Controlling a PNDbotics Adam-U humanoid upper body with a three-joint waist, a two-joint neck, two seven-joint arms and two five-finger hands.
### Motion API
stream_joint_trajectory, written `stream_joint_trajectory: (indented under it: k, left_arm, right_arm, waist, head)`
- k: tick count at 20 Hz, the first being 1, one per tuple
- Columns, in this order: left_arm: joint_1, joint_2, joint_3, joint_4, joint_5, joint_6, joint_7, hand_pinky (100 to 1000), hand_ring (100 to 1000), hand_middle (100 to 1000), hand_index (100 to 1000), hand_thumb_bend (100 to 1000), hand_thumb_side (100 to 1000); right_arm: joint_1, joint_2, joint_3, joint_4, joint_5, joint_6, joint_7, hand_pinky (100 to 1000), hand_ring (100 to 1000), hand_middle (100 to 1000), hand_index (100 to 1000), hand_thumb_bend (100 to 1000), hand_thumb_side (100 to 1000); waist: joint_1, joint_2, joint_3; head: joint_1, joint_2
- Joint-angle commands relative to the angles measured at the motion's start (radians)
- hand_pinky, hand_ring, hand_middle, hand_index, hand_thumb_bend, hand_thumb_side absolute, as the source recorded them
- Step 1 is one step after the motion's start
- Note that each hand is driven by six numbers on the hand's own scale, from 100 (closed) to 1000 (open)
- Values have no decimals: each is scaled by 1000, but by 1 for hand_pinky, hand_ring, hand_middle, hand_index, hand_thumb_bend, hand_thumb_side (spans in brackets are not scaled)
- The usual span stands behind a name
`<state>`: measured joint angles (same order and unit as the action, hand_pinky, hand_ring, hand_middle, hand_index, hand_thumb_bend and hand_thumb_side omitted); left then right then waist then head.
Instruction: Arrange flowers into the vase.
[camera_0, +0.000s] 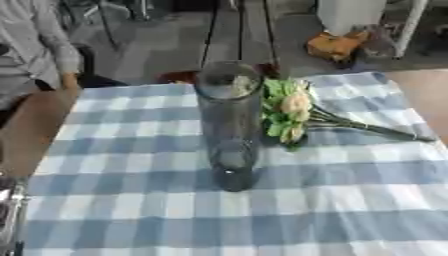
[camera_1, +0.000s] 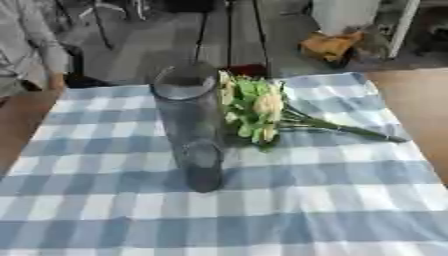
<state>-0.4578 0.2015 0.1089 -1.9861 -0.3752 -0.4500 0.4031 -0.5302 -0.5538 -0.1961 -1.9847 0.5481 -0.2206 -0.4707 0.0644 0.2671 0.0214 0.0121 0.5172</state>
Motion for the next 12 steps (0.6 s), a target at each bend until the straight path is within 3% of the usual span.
stream_joint_trajectory:
  k: [1, 8, 12]
  left_arm:
    - [-7, 9, 6, -14, 2, 2, -1, 582, 772, 818, 934, 318, 1000]
    - [-5, 12, 1, -14, 4, 3, -6, 582, 771, 819, 934, 319, 1000]
    - [-4, 12, -2, -14, 7, 2, -10, 582, 771, 819, 934, 318, 1000]
  right_arm:
    - [-28, -55, 2, -15, 6, 30, 18, 840, 827, 748, 863, 100, 1000]
    - [-114, -162, 39, -3, 53, 166, 143, 827, 825, 750, 863, 100, 955]
    - [-177, -235, 84, 71, 104, 215, 254, 824, 831, 764, 864, 100, 968]
  waist:
    - [-6, -17, 2]
    - [-10, -23, 10]
    - [-13, -27, 14]
  head:
    - [1, -8]
    - [-3, -5]
    - [-10, -4]
